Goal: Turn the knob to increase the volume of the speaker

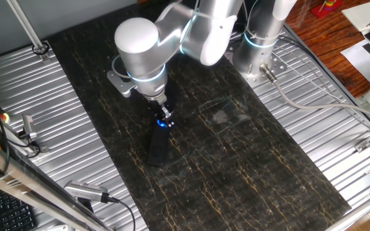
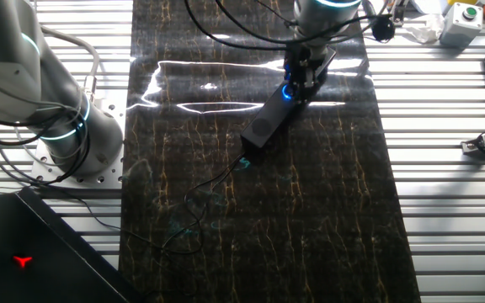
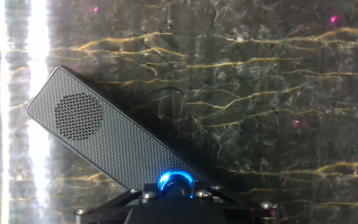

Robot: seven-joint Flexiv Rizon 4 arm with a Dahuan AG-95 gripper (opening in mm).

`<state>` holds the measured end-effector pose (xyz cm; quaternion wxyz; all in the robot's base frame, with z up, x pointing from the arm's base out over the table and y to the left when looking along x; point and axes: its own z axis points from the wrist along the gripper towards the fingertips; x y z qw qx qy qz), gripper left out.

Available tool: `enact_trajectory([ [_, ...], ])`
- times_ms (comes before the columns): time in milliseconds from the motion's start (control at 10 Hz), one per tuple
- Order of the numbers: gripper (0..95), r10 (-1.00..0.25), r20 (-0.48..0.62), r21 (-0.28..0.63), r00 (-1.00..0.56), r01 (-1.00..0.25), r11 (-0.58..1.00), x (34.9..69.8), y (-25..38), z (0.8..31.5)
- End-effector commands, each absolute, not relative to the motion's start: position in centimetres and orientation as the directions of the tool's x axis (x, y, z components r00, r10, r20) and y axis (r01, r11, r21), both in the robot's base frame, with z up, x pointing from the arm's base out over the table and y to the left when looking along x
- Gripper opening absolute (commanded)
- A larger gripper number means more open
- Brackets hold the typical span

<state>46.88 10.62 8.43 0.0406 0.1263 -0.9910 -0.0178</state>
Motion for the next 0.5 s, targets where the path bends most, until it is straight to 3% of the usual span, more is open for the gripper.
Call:
enact_trajectory([
  [100, 0.0, -0.308, 0.07, 0.031, -0.949, -0.306, 0.951, 46.6, 10.7, 10.1],
  [500, 0.0, -0.383, 0.09, 0.018, -0.919, -0.383, 0.923, 46.3, 12.9, 14.6],
])
